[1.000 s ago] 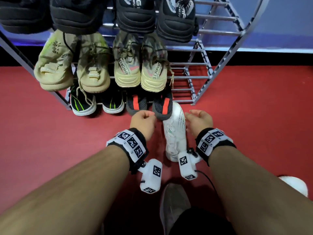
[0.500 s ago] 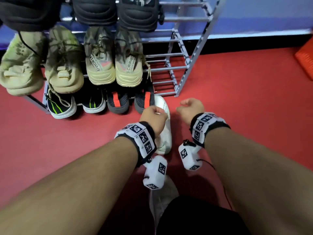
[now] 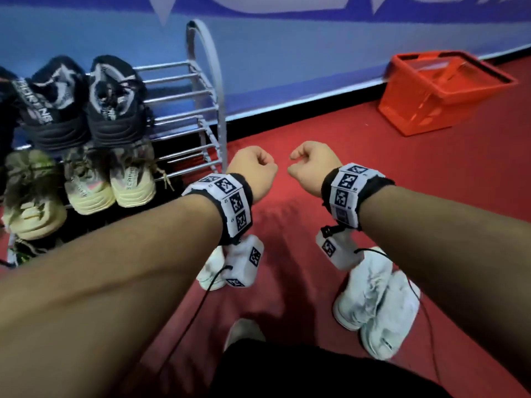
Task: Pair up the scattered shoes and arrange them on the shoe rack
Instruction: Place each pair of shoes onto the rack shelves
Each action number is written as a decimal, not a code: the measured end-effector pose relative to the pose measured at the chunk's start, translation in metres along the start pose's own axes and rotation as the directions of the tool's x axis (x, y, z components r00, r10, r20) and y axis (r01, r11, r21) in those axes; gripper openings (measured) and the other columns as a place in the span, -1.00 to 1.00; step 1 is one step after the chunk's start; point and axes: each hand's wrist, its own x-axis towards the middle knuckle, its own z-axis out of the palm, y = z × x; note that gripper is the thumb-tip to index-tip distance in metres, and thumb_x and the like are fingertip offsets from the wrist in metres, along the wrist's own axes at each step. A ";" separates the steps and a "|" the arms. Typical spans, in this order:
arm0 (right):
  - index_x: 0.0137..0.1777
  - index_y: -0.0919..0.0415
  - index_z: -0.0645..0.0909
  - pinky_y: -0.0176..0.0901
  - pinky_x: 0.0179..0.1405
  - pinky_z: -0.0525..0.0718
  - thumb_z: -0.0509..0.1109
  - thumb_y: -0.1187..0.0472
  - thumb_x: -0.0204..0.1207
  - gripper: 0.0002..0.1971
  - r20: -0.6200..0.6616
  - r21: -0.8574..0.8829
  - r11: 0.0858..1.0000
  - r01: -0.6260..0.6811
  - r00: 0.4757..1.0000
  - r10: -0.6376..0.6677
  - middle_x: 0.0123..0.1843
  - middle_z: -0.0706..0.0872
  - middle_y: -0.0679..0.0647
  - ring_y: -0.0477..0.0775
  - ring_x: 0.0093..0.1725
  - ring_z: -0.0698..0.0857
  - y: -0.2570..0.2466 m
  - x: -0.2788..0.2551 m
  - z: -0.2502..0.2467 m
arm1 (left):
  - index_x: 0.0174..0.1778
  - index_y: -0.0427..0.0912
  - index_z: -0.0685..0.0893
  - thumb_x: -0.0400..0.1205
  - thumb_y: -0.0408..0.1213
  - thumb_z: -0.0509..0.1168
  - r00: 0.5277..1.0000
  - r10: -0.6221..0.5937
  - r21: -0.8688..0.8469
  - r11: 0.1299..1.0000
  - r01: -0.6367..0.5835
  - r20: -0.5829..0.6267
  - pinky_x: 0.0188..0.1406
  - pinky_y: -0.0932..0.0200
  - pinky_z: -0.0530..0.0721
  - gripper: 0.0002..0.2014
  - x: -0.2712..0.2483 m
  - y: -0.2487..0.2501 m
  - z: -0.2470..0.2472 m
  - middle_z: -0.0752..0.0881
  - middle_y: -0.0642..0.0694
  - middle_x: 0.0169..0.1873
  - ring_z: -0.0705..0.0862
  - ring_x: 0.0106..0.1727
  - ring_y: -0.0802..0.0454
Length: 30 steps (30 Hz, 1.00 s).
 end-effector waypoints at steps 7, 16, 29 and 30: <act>-0.09 0.02 0.57 -0.24 -0.38 0.46 0.39 0.29 0.41 -0.84 -0.053 0.024 0.979 -0.202 0.978 0.203 -0.31 0.61 -0.06 0.01 -0.38 0.58 0.121 -0.055 -0.014 | -0.20 -0.10 0.67 0.53 -0.31 0.30 0.976 0.055 0.113 0.990 -0.081 0.213 -0.39 0.26 0.54 -0.95 -0.018 0.017 0.079 0.62 0.08 -0.42 0.57 -0.42 0.10; -0.10 0.05 0.60 -0.04 -0.05 0.70 0.39 0.19 0.39 -0.90 -0.079 0.025 0.892 -0.451 0.889 0.452 -0.20 0.69 0.05 0.23 -0.12 0.73 0.214 -0.111 0.021 | -0.30 -0.06 0.59 0.53 -0.32 0.30 0.906 -0.043 0.134 0.991 -0.016 0.420 -0.18 -0.13 0.79 -0.89 -0.059 -0.021 0.158 0.65 -0.03 -0.34 0.71 -0.31 -0.20; 0.21 0.00 0.43 0.21 0.12 0.43 0.35 0.07 0.37 -0.61 -0.086 -0.230 0.628 -0.744 0.658 0.748 0.24 0.31 0.12 0.30 0.24 0.36 0.264 -0.179 0.055 | -0.14 -0.18 0.74 0.49 -0.31 0.30 0.791 0.048 0.159 0.971 -0.181 0.610 -0.18 -0.03 0.74 -0.88 -0.103 -0.060 0.245 0.75 -0.09 -0.29 0.72 -0.22 -0.18; 0.19 -0.01 0.42 0.21 0.11 0.45 0.37 0.05 0.35 -0.60 -0.076 -0.234 0.615 -0.753 0.645 0.760 0.24 0.29 0.13 0.31 0.23 0.35 0.267 -0.182 0.054 | -0.14 -0.19 0.74 0.49 -0.31 0.31 0.792 0.054 0.157 0.970 -0.186 0.608 -0.14 -0.02 0.73 -0.88 -0.105 -0.063 0.247 0.75 -0.10 -0.25 0.72 -0.18 -0.16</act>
